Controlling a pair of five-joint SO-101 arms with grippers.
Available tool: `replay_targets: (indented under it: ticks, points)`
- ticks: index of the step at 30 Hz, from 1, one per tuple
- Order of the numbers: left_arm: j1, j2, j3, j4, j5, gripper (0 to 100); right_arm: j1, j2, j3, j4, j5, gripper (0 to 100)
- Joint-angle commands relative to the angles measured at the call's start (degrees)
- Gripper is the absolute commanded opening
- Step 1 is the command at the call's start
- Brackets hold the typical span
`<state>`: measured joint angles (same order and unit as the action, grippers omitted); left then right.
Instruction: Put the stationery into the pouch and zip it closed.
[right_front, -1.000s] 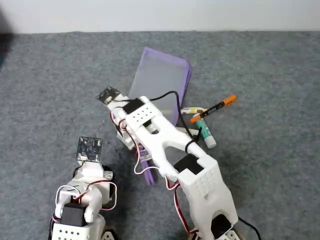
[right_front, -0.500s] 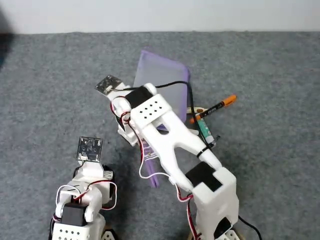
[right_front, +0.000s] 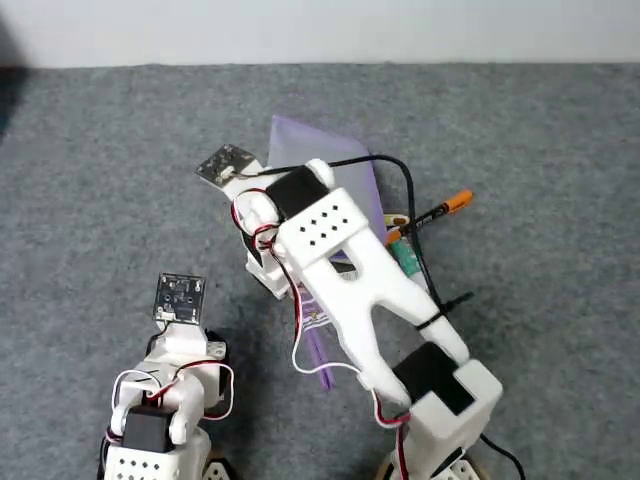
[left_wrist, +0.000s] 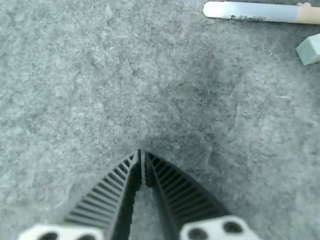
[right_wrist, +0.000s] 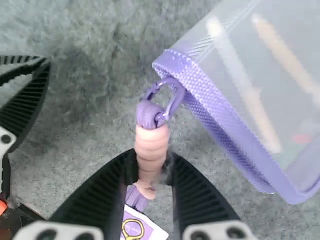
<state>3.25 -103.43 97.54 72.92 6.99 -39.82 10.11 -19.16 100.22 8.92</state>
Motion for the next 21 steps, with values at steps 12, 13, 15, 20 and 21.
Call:
replay_targets:
  ticks: [12,13,15,20,21]
  points:
    - [0.6,-0.8,-1.2,-0.8,0.3,2,2.0,-9.8,-2.5,2.8,-0.4,0.9]
    - [0.6,-0.8,-1.2,-0.8,0.3,2,2.0,-10.0,-2.5,2.8,-0.4,0.9]
    - [0.6,-0.8,-1.2,-0.7,0.3,2,2.0,-10.1,-2.5,2.8,-0.4,0.9]
    - [0.1,-0.8,-1.6,-0.6,0.1,2,2.1,-10.1,-2.4,2.8,-0.4,0.9]
    - [-0.4,-0.8,-2.2,-0.9,0.1,2,2.1,-10.1,-2.4,2.8,-0.4,0.9]
